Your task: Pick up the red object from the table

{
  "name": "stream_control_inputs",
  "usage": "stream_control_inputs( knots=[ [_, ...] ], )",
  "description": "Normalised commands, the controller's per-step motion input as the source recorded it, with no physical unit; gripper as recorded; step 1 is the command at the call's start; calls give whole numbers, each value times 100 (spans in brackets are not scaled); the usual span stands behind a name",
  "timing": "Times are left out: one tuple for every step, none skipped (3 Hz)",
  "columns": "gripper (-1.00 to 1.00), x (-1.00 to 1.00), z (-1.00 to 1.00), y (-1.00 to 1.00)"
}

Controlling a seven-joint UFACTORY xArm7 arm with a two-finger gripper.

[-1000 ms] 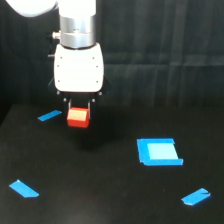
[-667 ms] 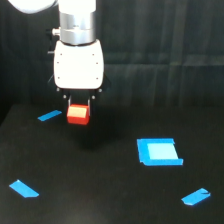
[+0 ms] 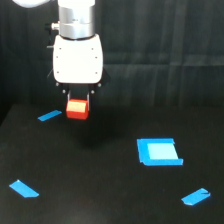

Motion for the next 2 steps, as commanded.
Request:
stream_control_inputs(
  knots=[
    [-92,-8,38,6],
    [-100,-4,43,-2]
  ],
)
